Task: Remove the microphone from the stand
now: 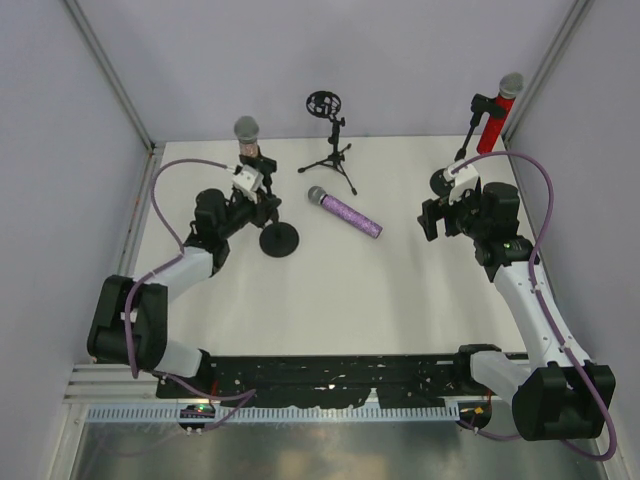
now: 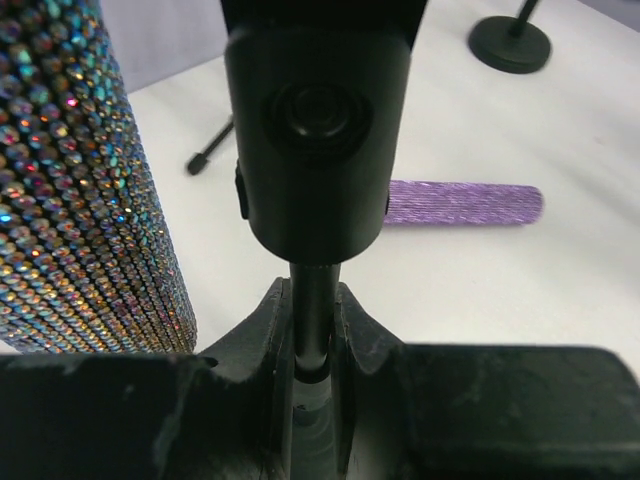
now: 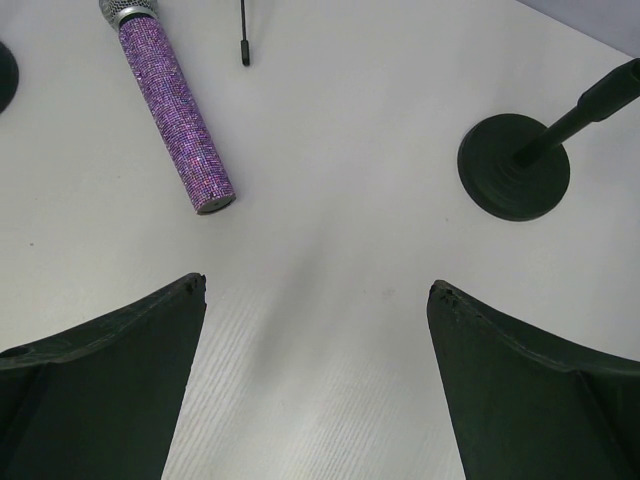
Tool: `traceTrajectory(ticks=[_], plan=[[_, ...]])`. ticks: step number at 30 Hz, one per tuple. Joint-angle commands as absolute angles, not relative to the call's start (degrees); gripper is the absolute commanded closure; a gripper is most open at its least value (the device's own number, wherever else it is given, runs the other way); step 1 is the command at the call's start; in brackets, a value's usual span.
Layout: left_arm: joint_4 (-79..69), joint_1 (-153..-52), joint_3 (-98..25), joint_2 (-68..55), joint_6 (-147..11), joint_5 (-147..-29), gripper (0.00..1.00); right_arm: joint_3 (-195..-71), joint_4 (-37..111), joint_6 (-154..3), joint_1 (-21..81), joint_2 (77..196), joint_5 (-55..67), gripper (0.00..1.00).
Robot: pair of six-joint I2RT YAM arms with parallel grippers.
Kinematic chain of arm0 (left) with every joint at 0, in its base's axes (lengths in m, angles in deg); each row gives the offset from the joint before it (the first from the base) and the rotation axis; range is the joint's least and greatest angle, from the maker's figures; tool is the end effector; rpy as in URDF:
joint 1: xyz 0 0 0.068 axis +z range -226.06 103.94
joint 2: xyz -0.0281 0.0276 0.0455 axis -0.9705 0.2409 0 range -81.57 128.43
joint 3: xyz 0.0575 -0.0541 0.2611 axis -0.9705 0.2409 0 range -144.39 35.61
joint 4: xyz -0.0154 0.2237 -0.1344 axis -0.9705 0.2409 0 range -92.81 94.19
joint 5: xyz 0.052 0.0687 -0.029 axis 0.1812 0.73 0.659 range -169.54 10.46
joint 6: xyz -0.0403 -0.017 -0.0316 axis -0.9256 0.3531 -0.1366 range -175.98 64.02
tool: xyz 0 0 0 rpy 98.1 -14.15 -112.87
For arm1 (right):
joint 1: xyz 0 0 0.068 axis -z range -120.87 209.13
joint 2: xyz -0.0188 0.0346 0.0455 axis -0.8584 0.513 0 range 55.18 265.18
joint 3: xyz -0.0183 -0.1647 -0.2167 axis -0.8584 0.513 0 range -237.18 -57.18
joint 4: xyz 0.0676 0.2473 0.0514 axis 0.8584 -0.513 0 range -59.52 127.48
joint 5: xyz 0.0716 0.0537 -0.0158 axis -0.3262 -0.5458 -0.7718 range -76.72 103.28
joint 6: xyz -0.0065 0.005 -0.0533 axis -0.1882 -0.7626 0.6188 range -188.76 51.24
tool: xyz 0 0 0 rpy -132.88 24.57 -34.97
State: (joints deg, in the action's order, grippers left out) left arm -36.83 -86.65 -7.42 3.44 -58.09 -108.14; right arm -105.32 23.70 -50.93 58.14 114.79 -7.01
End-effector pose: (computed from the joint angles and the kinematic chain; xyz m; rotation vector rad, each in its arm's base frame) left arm 0.3149 -0.0762 0.2425 0.4979 1.6547 -0.5897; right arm 0.2354 0.0164 0.3055 -0.5436 1.9104 0.1663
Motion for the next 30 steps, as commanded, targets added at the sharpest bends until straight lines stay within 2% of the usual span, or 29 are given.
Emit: traceTrajectory(ticks=[1,9,11,12,18,21,26,29,30], plan=[[-44.5,-94.0,-1.8,-4.4,-59.2,-100.8,0.94,-106.2,25.0,-50.7,58.3,114.8,-8.8,0.04],[-47.5,-105.3,5.5,-10.3,-63.8,-86.5,0.93,-105.8,25.0,-50.1,58.3,115.2,-9.7,0.04],[-46.4,-106.8,5.9,-11.2,-63.8,-84.7,0.9,-105.8,24.9,-50.0,58.3,115.4,-9.9,0.04],[-46.1,-107.6,6.2,-11.4,-63.8,-84.1,0.87,-105.9,24.8,-50.0,58.3,115.6,-10.0,0.04],[-43.0,-108.5,4.8,-11.5,-64.2,-85.0,0.49,-105.8,24.7,-49.9,58.3,115.6,-10.4,0.04],[-42.0,-108.5,5.1,-12.0,-63.7,-86.5,0.33,-105.7,25.0,-49.9,58.3,115.7,-10.7,0.04],[-40.7,-108.5,7.2,-14.4,-58.2,-92.9,0.12,-106.5,25.0,-48.2,56.0,115.8,-10.9,0.04],[-39.6,-108.4,10.2,-18.3,-53.9,-95.5,0.0,-107.5,25.2,-44.7,50.7,115.4,-9.8,0.05],[-38.8,-108.3,11.0,-19.4,-52.7,-96.3,0.0,-108.1,25.4,-42.9,49.5,115.3,-8.4,0.05]])
